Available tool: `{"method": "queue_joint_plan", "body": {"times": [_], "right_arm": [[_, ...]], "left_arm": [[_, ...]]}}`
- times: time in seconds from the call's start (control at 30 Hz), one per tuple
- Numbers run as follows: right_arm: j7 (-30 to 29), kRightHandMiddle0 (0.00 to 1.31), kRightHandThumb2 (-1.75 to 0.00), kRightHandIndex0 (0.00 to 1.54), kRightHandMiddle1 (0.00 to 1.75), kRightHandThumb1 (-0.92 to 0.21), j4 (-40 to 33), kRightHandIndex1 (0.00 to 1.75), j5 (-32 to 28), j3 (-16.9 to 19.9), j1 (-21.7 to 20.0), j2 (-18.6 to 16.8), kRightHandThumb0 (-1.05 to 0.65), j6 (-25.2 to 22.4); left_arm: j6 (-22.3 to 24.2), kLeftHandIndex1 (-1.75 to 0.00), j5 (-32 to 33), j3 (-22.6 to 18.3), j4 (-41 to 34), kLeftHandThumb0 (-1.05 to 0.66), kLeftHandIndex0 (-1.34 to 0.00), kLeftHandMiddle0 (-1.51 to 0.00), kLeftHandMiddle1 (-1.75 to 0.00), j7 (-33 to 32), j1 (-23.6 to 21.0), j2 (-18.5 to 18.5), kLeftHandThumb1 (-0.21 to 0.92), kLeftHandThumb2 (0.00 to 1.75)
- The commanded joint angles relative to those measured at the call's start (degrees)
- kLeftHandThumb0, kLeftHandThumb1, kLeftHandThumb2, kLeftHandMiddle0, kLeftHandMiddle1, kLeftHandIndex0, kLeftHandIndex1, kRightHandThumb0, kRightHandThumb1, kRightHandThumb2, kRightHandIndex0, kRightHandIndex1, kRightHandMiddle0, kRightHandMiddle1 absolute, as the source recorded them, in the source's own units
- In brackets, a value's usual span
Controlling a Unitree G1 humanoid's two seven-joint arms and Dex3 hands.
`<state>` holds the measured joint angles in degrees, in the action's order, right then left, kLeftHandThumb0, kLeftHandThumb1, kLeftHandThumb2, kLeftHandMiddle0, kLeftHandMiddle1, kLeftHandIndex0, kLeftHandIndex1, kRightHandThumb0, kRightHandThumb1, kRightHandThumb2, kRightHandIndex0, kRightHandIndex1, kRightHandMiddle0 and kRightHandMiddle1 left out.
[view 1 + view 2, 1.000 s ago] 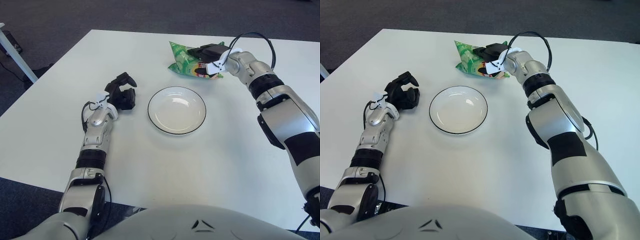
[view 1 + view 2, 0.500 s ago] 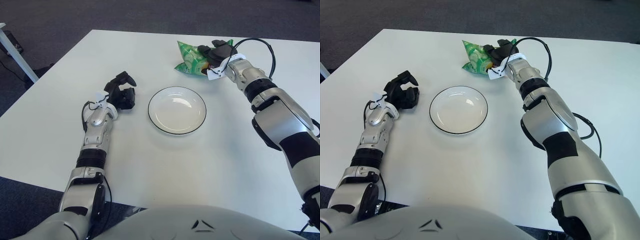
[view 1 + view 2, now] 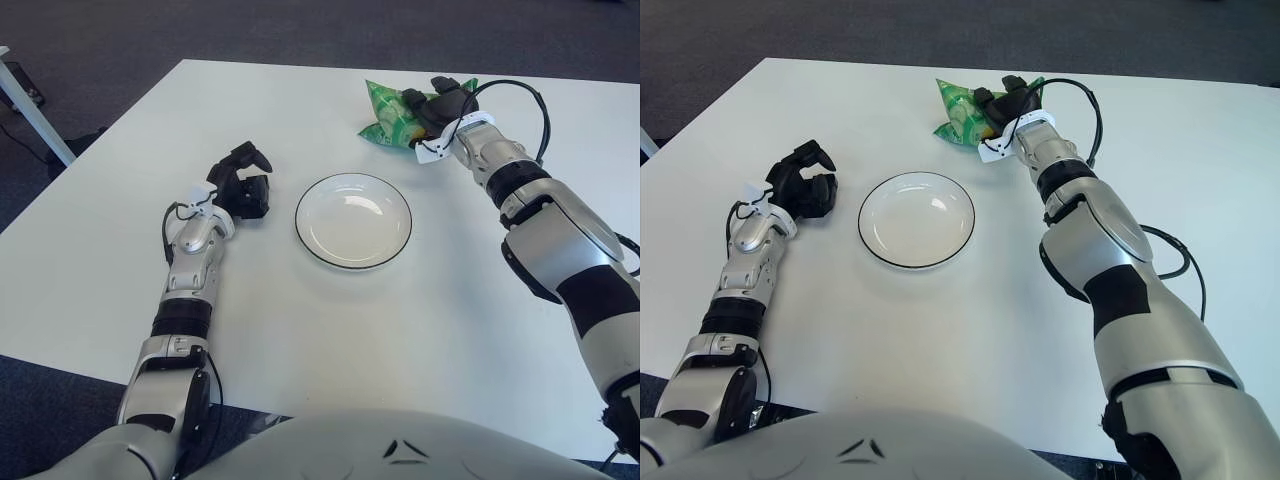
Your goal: Put the snack into the plate.
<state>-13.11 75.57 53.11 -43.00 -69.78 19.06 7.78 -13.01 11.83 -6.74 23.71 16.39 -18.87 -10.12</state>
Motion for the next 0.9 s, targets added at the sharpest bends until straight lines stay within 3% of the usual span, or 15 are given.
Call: {"method": "queue_joint_plan", "body": {"times": [0.0,0.37,0.87], "right_arm": [[-0.86,0.00,-0.72,0.00,0.00,-0.92,-1.83,0.00,-1.06,1.06,1.89,2.32,-0.87,2.32],[-0.24,0.02,-0.65,0.00,0.07,-0.92,-9.71,0.00,-1.70,2.84,5.36,8.04,-0.83,9.64],[0.21,0.00,-0.60,0.00,0.28,-0.92,-13.83,0.00,-0.54,3.73,6.97,9.52,-0.79,9.91]], "left_arm": [[-0.59,-1.75,-0.36,0.59,2.33,-0.48,-0.61,-1.26,-1.75,-0.73,4.72,3.11,0.31,1.32],[-0.75,-1.75,0.22,0.25,3.29,-0.48,-0.61,-1.26,-1.75,0.18,4.14,3.09,0.31,1.32],[-3.93,-1.75,0.00,-0.04,6.34,-0.48,-0.62,-1.27,-1.75,1.58,3.09,2.82,0.31,1.32]]}}
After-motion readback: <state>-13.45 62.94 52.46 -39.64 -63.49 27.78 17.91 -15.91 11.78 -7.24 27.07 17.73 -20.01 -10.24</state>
